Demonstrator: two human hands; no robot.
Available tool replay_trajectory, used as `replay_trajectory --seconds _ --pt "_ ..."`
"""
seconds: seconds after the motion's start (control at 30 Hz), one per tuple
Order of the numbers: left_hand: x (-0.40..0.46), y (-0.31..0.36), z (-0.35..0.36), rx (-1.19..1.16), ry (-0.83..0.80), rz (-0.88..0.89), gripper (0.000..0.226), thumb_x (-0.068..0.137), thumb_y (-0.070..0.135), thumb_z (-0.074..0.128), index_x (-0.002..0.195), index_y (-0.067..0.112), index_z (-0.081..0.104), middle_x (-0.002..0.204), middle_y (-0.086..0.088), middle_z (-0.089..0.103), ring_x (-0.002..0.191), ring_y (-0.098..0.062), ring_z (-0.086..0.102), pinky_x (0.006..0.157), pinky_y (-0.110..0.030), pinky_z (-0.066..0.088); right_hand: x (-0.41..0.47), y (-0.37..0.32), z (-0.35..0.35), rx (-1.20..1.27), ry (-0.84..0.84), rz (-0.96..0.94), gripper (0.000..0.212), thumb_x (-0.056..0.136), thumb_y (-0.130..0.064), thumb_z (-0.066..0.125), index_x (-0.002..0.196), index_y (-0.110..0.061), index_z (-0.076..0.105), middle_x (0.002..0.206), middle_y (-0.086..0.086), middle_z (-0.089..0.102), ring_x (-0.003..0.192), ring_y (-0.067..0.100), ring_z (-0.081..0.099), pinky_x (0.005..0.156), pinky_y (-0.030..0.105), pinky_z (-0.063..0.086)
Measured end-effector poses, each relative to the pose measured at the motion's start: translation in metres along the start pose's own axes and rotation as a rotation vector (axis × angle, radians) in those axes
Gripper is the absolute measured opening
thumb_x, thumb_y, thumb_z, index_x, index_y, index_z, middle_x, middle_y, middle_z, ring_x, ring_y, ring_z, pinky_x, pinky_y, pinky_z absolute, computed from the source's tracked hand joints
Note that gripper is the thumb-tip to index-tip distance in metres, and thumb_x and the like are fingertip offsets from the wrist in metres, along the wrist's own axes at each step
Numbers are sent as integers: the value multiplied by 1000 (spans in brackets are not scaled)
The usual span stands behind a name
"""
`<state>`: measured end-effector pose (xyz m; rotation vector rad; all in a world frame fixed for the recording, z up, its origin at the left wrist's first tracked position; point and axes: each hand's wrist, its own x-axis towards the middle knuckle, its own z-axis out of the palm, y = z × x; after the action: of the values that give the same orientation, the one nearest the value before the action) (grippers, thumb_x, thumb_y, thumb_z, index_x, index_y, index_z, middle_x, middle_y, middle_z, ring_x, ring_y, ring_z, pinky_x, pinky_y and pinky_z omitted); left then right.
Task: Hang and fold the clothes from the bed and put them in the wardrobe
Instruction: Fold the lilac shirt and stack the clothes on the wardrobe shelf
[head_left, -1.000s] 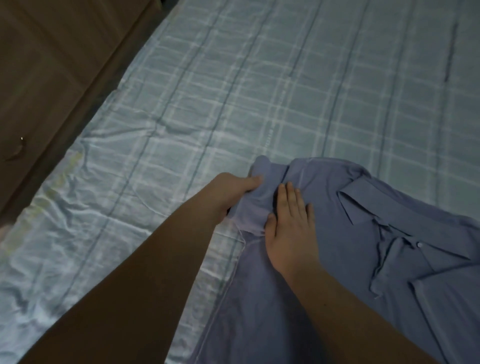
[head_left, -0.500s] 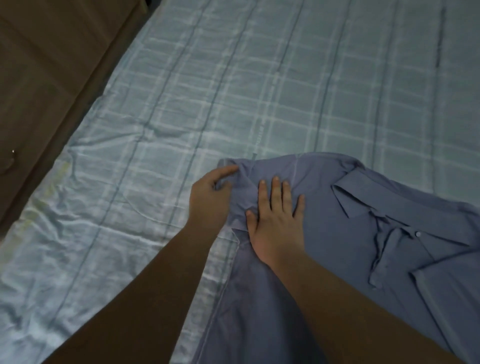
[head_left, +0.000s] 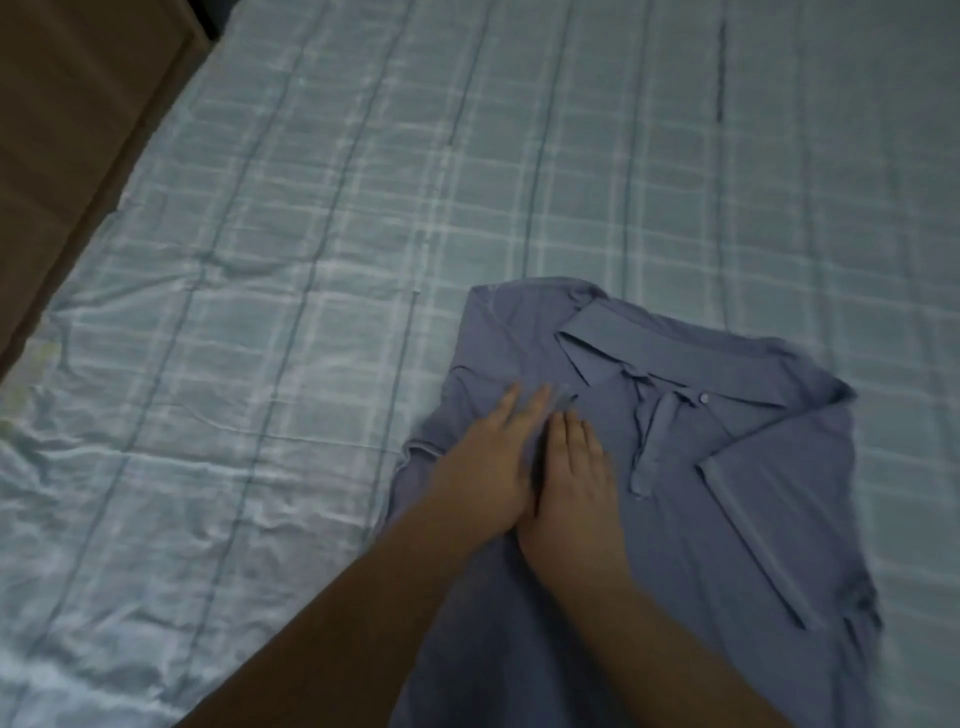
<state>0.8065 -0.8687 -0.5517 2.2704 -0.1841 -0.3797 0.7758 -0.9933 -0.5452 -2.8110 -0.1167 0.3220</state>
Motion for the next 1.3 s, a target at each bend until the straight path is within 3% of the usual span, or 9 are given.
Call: replay_trajectory --seconds 0.07,0.13,0.37,0.77,0.87,0.97,1.1,1.2,1.3 --pt "-11 8 6 -48 41 -19 71 88 12 41 154 27 18 162 -8 20 145 -20 27 111 -15 22 -20 10 0 17 10 21 70 88 -29 30 153 -5 25 158 15 31 147 32 26 119 49 24" --pt "-26 13 9 -83 71 -49 70 86 10 43 153 25 27 160 -5 25 144 -16 27 109 -11 18 -43 19 0 35 15 24 68 86 -27 31 150 -4 32 154 16 36 144 32 31 117 51 28" --pt "-127 16 26 78 -61 10 58 85 19 39 143 13 48 148 -12 47 137 -26 43 115 -24 23 -155 49 -2 12 -14 18 64 80 -18 51 143 -5 45 145 16 49 135 35 43 111 52 37" --pt "-311 -2 60 450 -193 53 63 74 21 35 130 8 61 131 -22 58 119 -44 54 101 -49 42 -333 124 12 -61 -90 125 65 77 -25 44 139 -7 51 142 18 51 130 37 48 106 55 37" --pt "-349 -11 50 588 -175 -218 66 78 28 51 143 18 45 142 -17 47 128 -44 44 95 -55 43 -381 152 7 -55 -104 279 71 72 -27 50 140 -7 48 142 18 50 130 38 45 107 54 35" --pt "-366 -21 42 411 -16 -466 75 79 20 69 146 12 37 146 -18 42 130 -43 42 101 -55 42 -405 186 -2 58 -33 526 65 72 -22 60 134 -6 48 137 20 49 125 40 46 101 55 40" --pt "-368 -18 29 100 145 -706 65 68 15 73 128 4 50 108 -16 62 87 -33 62 72 -40 51 -415 201 -16 417 69 859 44 65 -20 59 106 -4 55 104 19 61 96 41 62 78 49 54" --pt "-371 -14 23 -146 110 -962 54 73 12 74 121 -4 55 105 -24 65 71 -32 63 55 -33 53 -413 213 -20 476 -108 1021 48 79 -15 65 123 -1 54 114 21 62 104 42 62 86 44 52" --pt "-384 -10 13 -296 69 -1050 26 93 13 64 112 -4 61 99 -23 65 75 -29 61 67 -36 50 -422 218 -33 504 -217 1032 33 83 -15 65 111 3 62 104 23 67 95 42 65 88 49 54"
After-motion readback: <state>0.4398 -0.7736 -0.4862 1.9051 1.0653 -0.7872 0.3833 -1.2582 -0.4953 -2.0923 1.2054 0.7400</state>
